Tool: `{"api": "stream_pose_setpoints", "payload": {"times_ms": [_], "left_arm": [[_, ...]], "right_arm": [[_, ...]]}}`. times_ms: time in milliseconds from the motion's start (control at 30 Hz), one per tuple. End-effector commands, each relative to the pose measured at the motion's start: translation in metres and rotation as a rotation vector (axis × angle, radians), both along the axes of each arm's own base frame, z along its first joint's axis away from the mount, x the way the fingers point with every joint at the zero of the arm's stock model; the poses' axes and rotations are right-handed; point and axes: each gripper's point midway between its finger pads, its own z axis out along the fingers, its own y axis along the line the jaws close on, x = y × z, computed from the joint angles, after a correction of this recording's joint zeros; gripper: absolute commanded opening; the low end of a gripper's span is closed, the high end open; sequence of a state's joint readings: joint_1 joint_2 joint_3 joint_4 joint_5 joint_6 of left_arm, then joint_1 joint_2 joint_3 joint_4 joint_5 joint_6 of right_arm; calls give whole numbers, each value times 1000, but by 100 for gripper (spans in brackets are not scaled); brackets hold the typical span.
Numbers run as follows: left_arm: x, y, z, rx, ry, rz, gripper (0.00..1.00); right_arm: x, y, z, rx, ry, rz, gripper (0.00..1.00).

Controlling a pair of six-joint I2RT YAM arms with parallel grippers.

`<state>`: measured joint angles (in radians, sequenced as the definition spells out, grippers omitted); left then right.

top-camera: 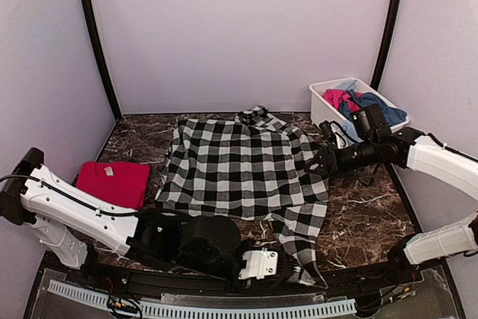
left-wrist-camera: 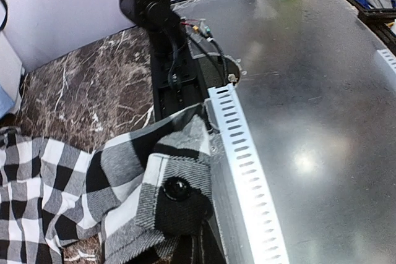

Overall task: Fold and stack the mixed laundry pile
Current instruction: Flatten out the crumpled shirt at the center of the board.

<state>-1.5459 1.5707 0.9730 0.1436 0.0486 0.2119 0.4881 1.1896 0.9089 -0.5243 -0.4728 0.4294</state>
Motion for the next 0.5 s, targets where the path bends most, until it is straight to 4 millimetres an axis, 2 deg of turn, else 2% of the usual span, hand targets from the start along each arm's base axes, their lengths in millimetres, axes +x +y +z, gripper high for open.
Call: {"api": "stream_pose_setpoints", "payload": {"times_ms": [0,33,67,100,133,167,200,233,267,300,367,467], "left_arm": [[-11,13,52,-7,-125,-41,0],[-6,16,57,0,-148,-22,0],[-4,17,73,-27,-161,-12,0],[2,21,76,-14,-206,2,0],[13,23,89,-26,-254,46,0],[19,27,88,7,-315,49,0],[32,28,99,14,-393,89,0],[38,33,97,52,-434,103,0],[52,35,106,65,-509,151,0],[62,39,105,96,-540,175,0],[81,41,122,111,-581,237,0],[97,44,137,98,-605,273,0]], "right_arm": [[-8,4,33,68,-88,65,51],[-12,3,38,74,-103,74,51],[-15,2,42,76,-118,85,52],[-19,1,47,80,-137,95,53],[-23,0,51,85,-156,107,55],[-27,-2,56,91,-175,120,56],[-31,-2,61,101,-194,133,59],[-36,-2,67,114,-213,149,63],[-40,-1,71,127,-229,164,66],[-43,-1,75,138,-244,177,70],[-48,1,82,159,-274,206,74],[-54,4,95,169,-347,247,80]]}}
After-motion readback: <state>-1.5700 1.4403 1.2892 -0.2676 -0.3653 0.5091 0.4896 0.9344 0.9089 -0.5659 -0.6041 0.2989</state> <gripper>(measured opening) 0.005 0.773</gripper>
